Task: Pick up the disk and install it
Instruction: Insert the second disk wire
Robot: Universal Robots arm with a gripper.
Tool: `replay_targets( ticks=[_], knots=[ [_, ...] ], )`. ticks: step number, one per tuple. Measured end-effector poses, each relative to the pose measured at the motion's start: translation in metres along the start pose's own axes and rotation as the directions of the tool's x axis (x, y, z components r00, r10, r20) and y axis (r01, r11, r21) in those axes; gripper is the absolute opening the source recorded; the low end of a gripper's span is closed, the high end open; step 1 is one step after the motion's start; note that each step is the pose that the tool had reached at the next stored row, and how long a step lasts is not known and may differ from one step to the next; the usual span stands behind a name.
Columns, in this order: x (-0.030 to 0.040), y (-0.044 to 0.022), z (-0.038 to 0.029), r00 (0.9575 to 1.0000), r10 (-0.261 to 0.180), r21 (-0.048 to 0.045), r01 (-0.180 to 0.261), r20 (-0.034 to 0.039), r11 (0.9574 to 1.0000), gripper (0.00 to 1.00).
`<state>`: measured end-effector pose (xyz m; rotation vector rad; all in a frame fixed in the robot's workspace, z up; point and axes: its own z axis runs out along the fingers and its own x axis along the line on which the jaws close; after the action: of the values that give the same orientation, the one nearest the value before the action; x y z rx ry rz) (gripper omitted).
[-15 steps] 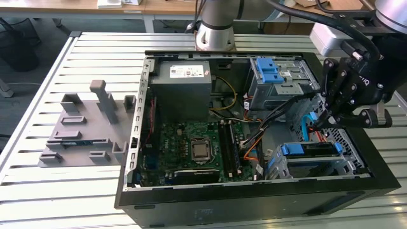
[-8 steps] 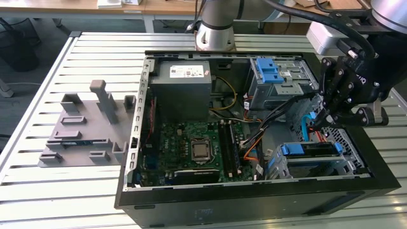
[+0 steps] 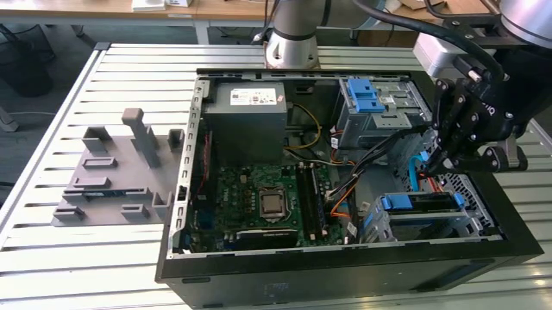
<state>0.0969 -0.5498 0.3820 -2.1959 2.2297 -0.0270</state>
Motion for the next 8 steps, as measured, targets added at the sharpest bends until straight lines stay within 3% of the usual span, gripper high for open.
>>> replay_targets(
  ticks=[6,8],
  knots=[
    [-0.0007,0.0022,0.0006,1.0000,0.000,0.0058,0.000,-0.0010,1.0000,0.19],
    [-0.0020,0.0027,0.0008,1.0000,0.000,0.0058,0.000,-0.0009,1.0000,0.25]
  ],
)
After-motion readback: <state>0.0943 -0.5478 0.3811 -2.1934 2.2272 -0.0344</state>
